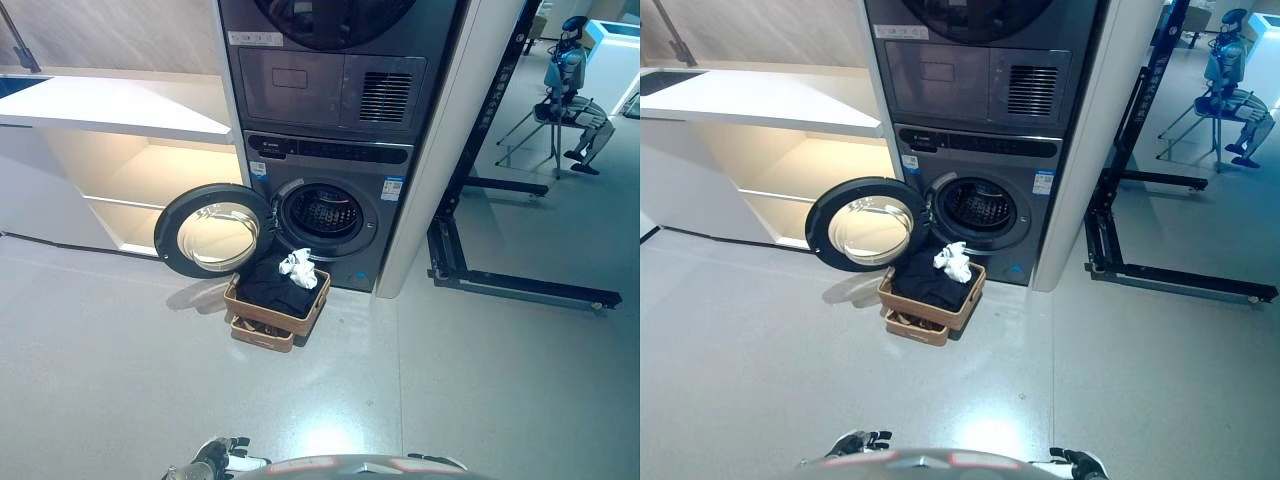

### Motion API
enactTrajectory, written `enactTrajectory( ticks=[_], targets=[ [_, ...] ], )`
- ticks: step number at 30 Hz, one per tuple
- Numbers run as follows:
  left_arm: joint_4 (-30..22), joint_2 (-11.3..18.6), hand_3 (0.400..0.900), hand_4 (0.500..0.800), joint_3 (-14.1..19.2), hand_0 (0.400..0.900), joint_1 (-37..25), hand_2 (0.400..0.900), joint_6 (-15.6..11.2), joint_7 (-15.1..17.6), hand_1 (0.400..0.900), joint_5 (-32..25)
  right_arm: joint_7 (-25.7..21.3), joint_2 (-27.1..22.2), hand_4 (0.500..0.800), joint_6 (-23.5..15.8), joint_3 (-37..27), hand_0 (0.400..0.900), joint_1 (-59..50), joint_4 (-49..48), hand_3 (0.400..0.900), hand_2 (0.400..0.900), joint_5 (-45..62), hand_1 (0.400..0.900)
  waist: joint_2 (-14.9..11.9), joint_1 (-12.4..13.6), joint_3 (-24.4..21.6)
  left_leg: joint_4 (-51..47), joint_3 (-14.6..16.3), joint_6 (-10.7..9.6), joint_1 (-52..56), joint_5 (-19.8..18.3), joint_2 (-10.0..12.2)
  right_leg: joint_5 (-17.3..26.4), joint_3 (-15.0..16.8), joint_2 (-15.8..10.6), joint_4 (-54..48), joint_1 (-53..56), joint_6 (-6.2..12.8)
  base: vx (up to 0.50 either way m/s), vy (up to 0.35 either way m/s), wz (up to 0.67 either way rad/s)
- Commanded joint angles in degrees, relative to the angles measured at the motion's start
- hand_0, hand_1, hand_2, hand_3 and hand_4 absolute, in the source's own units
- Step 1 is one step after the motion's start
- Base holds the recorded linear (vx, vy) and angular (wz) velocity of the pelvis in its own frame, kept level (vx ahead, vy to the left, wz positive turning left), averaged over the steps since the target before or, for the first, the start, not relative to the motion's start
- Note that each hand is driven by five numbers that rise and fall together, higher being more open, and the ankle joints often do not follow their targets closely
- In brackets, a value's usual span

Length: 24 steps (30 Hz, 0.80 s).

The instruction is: Put the clothes in the basket into the washing machine.

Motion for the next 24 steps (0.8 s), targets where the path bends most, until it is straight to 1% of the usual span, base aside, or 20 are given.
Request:
enactTrajectory(
  ticks=[1,6,14,21,24],
  targets=[
    [3.1,-0.9,0.900,0.800,1.1,0.900,-2.9,0.900,-1.3,-0.2,0.900,-0.5,-0.1,-0.2,0.800,-1.3,0.1,0.900,-1.8,2.0,0.900,0.900,0.3,0.900,-0.8,0.2,-1.7,-0.1,0.0,0.5,-1.6,-2.7,-2.3,4.9,0.9,-0.8,-0.3,-2.6,2.99,0.00,0.000,0.00],
    [2.9,-0.9,0.900,0.800,1.2,0.900,-2.8,0.900,-1.6,-0.2,0.900,-0.7,-0.1,-0.3,0.800,-1.4,0.2,0.900,-1.6,2.1,0.900,0.900,0.4,0.900,-0.9,0.1,-1.6,-0.1,0.1,0.6,-1.6,-2.8,-2.4,5.0,1.1,-0.9,-0.3,-2.7,3.10,0.00,0.003,-0.01],
    [3.9,-1.1,0.900,0.800,2.0,0.900,-2.8,0.900,-0.9,-0.1,0.900,-0.8,-0.1,-0.1,0.800,-1.2,-0.1,0.900,-1.6,2.3,0.900,0.900,0.2,0.900,-1.0,0.2,-1.7,-0.1,0.4,0.7,-1.4,-3.1,-2.5,5.0,1.2,-1.1,-0.3,-2.7,3.23,0.00,0.004,-0.01],
    [3.8,-1.0,0.900,0.800,2.4,0.900,-2.9,0.900,-0.9,0.5,0.900,-1.4,-0.1,-0.5,0.800,-1.0,-0.2,0.900,-2.0,2.1,0.900,0.900,0.4,0.900,-0.8,0.5,-0.9,0.6,0.1,1.6,-1.9,-3.4,-3.2,5.1,2.4,-1.5,0.9,-3.7,3.49,0.00,0.028,-0.10],
    [3.5,-0.7,0.900,0.800,2.6,0.900,-3.6,0.900,-0.9,0.6,0.900,-2.2,0.0,-0.9,0.800,-0.9,-0.3,0.900,-2.5,1.7,0.900,0.900,0.6,0.900,-0.9,0.6,0.2,2.2,0.2,2.4,-3.2,-4.1,-3.8,4.9,3.0,-2.2,3.7,-5.5,3.78,-0.02,0.070,-0.10]
  ],
)
